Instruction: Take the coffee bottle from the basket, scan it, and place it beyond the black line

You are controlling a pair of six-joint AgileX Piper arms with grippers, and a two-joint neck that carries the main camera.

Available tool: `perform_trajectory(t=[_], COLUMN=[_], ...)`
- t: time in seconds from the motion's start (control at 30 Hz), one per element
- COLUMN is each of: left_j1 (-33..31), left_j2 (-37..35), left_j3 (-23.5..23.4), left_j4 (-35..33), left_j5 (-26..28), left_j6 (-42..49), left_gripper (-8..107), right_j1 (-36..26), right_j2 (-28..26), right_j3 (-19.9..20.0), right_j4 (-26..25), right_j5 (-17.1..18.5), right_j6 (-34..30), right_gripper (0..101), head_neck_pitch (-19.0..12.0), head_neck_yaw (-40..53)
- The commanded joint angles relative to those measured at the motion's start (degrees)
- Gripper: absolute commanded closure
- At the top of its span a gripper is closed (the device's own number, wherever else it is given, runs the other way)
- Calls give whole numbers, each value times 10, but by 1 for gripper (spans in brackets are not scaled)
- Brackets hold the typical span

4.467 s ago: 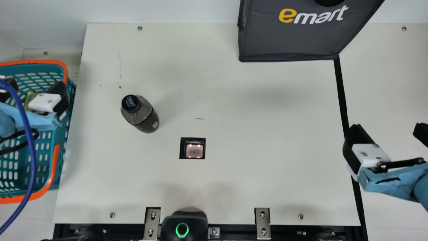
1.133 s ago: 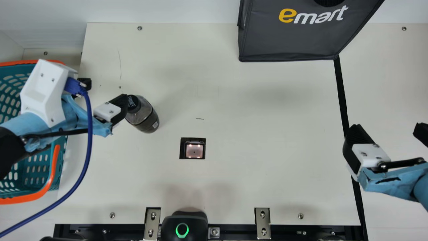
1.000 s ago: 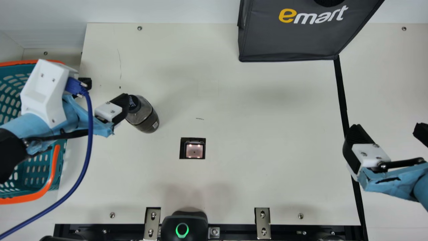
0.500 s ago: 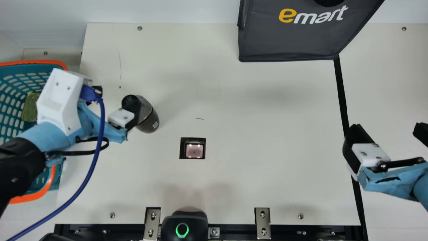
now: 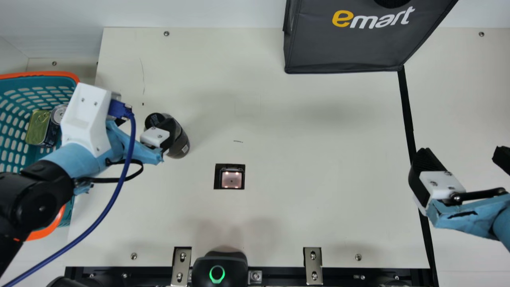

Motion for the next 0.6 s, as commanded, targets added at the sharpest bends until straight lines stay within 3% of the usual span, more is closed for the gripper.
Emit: perform_trajectory(t=[0.0, 0.57], left_j1=[3, 12], left_j2=[1, 7], left_j3=[4, 21], left_j4=[-1, -11], left_j5=[-2, -16], left_j6=[1, 3], left_gripper=[9, 9], right_j1=[0, 0], right_j2=[0, 0], right_j3=[0, 0], right_j4=[0, 0], right_j5=[0, -1], right_j6=[0, 0], right_gripper=[10, 10], head_neck_pitch=[-15, -15], head_neck_yaw=[2, 2])
